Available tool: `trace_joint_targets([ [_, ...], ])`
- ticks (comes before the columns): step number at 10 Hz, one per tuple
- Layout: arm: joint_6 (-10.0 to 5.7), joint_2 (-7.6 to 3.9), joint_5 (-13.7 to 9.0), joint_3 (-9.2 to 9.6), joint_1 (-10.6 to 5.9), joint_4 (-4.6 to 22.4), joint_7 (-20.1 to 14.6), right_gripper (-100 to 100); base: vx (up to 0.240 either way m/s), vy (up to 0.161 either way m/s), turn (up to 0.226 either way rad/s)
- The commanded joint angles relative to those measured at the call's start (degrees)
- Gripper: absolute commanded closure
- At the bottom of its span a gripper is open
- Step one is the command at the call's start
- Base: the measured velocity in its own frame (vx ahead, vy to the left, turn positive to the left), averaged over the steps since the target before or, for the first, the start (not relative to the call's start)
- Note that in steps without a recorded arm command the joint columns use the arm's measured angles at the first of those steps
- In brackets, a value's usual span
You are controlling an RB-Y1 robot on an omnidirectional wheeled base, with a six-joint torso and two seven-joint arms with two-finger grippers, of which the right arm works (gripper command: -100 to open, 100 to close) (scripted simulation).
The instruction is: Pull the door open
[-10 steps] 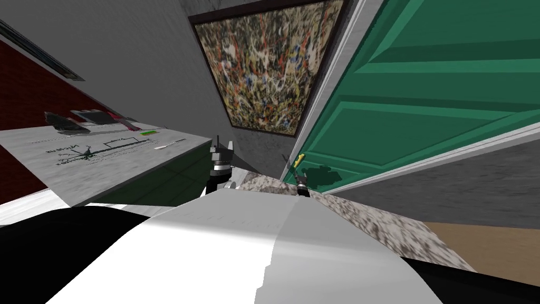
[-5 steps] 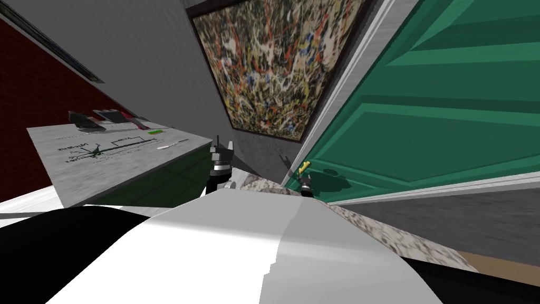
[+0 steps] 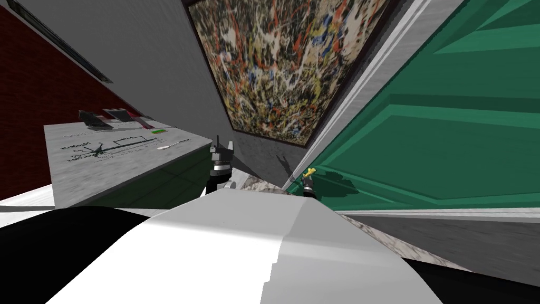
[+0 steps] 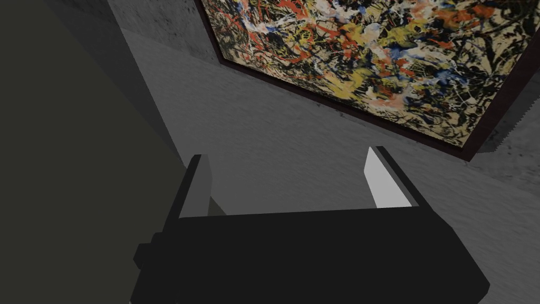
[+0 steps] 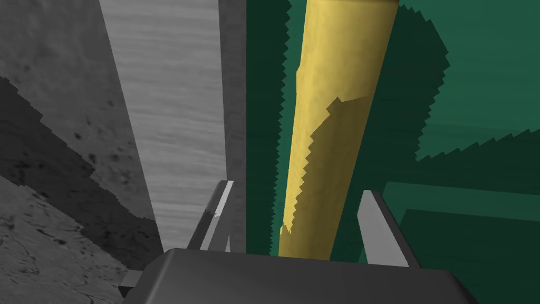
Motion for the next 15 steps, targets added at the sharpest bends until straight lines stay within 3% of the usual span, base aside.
trace_joint_targets([
  [1,0.10,-0.12,-0.1,-0.16,-0.20,0.0,0.1,100,-0.037,-0.011,-0.029],
  [5,0.10,-0.12,-0.1,-0.16,-0.20,0.0,0.1,100,-0.005,-0.005,0.009],
  [12,-2.92,-4.09,2.0,4.34,2.77,-1.0,-6.0,100,-0.183,-0.019,0.105],
  [14,-3.61,-4.99,2.4,5.38,3.44,-1.2,-7.3,100,-0.218,-0.050,0.116],
  [15,-3.34,-4.80,2.2,4.91,3.15,-1.2,-6.8,100,-0.107,-0.016,0.028],
])
